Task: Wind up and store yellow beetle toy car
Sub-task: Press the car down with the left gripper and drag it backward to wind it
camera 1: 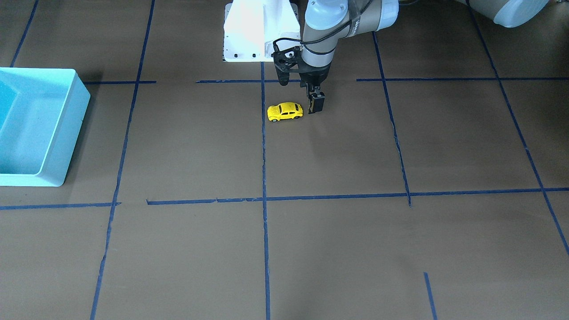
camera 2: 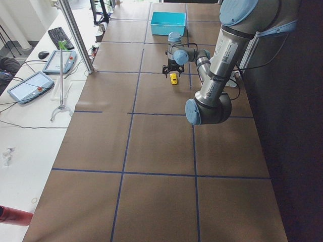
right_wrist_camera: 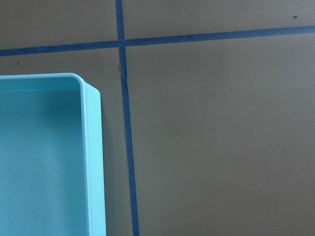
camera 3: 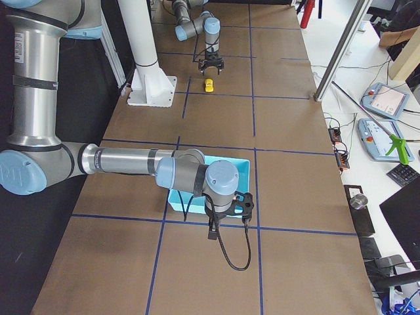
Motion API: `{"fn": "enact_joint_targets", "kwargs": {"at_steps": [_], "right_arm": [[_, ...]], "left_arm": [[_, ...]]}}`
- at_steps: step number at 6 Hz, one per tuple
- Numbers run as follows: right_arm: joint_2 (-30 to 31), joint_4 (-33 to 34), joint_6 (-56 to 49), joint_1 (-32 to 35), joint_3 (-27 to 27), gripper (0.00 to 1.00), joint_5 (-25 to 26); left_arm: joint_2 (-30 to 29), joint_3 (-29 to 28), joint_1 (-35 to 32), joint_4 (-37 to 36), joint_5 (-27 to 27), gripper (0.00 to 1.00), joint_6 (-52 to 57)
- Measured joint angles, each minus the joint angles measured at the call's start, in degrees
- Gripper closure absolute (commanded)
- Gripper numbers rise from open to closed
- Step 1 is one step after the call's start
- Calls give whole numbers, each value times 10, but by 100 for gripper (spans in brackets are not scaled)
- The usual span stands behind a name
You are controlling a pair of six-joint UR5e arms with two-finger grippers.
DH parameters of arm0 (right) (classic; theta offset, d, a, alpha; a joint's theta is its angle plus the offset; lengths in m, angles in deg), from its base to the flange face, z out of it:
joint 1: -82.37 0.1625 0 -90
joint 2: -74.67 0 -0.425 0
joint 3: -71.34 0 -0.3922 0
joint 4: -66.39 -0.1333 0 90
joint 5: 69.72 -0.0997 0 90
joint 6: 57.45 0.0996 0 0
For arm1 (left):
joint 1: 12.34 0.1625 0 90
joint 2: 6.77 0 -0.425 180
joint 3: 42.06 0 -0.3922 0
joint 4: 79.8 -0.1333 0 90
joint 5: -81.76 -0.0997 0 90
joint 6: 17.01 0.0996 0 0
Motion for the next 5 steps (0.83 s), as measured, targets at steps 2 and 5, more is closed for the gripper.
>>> {"fn": "enact_joint_targets", "kwargs": {"at_steps": [2,5], "right_arm": [[-1,0,0,0,0,0,0],[-1,0,0,0,-1,0,-1]], "left_arm": [[-14,-35,4,33,-1,0,-22],[-21,-47,20,43,-6,0,-26]]}}
